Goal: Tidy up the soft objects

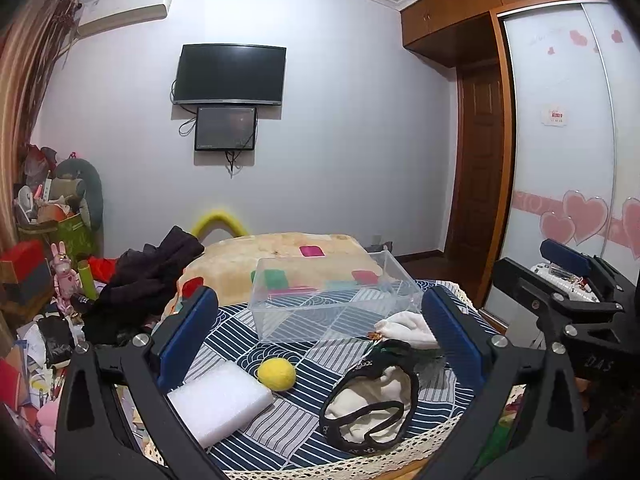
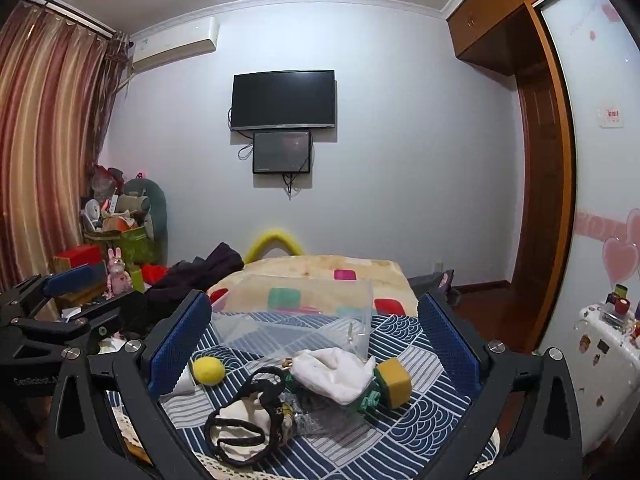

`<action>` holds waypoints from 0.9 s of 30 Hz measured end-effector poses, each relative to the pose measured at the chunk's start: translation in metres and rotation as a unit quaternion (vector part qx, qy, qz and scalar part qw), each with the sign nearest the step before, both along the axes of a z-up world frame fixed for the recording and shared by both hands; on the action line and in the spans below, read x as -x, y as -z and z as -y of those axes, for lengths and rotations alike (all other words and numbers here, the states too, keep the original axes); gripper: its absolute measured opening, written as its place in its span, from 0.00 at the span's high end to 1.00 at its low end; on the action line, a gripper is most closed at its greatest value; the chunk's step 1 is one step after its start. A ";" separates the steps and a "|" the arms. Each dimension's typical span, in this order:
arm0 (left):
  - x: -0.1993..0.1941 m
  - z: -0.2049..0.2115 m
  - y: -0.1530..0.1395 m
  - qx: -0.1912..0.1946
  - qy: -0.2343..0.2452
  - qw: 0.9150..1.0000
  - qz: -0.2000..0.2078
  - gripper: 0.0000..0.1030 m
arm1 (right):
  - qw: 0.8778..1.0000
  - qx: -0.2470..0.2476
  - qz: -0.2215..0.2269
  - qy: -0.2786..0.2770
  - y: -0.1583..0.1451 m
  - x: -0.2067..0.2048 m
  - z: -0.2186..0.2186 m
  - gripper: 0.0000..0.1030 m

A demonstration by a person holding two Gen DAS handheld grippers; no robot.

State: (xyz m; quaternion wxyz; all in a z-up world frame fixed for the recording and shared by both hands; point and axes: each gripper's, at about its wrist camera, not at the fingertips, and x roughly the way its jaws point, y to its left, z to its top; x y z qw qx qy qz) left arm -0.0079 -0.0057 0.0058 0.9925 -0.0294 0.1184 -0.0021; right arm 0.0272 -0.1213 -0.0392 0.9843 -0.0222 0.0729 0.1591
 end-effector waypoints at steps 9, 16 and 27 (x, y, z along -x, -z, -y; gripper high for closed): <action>0.001 0.001 0.000 0.000 -0.002 1.000 0.003 0.00 | 1.000 0.002 0.001 0.003 0.000 -0.002 0.000 0.00; 0.002 -0.002 0.000 0.001 -0.004 1.000 0.003 0.00 | 1.000 -0.002 0.001 0.004 0.002 -0.004 0.002 0.00; 0.001 0.000 0.002 0.000 -0.003 1.000 0.004 0.00 | 1.000 -0.003 0.001 0.002 0.002 -0.004 0.002 0.00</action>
